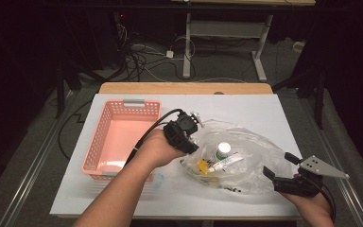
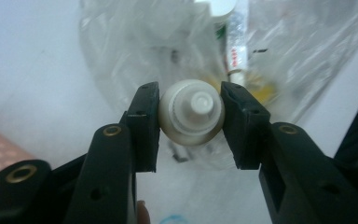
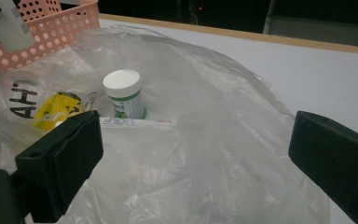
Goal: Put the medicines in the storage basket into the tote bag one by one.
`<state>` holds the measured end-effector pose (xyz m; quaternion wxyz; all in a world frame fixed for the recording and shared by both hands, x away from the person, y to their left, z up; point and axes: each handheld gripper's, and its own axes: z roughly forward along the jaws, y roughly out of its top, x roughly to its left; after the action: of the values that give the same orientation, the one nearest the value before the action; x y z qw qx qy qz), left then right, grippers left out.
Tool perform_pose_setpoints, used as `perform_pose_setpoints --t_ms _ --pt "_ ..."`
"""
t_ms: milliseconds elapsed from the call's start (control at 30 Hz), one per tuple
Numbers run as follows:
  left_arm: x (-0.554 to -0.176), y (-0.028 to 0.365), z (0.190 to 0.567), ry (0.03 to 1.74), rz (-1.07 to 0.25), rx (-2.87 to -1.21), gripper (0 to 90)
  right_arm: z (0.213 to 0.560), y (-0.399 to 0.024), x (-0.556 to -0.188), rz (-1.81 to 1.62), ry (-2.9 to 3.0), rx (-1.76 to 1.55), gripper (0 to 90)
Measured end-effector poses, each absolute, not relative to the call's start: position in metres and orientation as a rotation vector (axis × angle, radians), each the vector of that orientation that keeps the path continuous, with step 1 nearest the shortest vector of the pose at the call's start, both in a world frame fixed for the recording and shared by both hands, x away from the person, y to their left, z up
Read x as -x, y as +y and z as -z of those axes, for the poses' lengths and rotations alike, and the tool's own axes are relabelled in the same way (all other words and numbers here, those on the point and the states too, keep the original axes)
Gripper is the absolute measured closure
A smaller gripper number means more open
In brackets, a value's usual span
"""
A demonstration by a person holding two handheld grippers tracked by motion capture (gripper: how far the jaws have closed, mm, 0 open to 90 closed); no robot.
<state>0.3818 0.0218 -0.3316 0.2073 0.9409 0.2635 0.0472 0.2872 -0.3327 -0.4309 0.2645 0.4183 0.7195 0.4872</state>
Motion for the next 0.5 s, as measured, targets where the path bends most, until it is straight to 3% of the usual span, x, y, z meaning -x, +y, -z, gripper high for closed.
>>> perform_pose_setpoints --t_ms 500 --pt "-0.374 -0.032 0.342 0.587 -0.052 -2.61 58.2 0.431 -0.332 -0.289 -1.321 1.947 -1.127 3.6"
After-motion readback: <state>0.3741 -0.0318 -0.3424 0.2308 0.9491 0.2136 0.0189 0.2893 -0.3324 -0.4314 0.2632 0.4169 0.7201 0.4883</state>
